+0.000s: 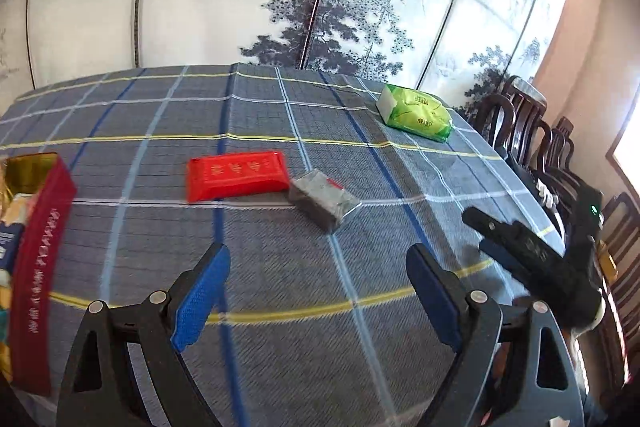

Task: Organize snacks
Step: 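Grasp the grey foil-wrapped block with the left gripper, then carry the grey block into the gold tin and open the left gripper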

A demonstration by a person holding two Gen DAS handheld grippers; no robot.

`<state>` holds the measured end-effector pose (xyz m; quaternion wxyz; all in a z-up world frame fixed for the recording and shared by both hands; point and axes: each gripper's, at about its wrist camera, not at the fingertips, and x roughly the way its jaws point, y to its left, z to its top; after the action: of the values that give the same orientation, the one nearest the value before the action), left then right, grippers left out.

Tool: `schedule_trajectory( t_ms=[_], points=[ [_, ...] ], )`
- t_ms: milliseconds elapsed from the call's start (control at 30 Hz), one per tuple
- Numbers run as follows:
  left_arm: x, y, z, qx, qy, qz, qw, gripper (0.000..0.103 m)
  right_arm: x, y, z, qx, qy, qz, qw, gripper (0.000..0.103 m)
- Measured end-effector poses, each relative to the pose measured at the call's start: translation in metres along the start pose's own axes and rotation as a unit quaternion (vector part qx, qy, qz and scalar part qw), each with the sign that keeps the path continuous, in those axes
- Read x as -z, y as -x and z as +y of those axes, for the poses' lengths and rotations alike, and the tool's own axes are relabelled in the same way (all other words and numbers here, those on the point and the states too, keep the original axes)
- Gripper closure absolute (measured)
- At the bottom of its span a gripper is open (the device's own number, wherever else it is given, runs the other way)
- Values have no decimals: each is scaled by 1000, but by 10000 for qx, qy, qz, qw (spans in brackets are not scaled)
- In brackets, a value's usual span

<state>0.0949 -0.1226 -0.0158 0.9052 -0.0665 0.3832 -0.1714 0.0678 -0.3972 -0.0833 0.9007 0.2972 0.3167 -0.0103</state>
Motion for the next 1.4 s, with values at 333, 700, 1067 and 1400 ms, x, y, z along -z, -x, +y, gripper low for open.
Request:
schedule_trajectory(
  t_ms=[333,700,1067,1400],
  points=[
    [-29,-115,-25,-1118,392,364,9923,44,-2,9,-15,-459,-430,-294,9976,11],
    [-17,-92,-43,-818,-415,423,9949,72,-2,8,-13,-570,-379,-276,9973,10],
    [-20,-39,-38,-924,-1069,136,9899,72,0,7,-8,-309,-210,-275,9989,10],
    [-45,4,49,-1442,-596,-121,9877,72,-1,2,-7,-11,-182,-148,9997,9]
  ],
)
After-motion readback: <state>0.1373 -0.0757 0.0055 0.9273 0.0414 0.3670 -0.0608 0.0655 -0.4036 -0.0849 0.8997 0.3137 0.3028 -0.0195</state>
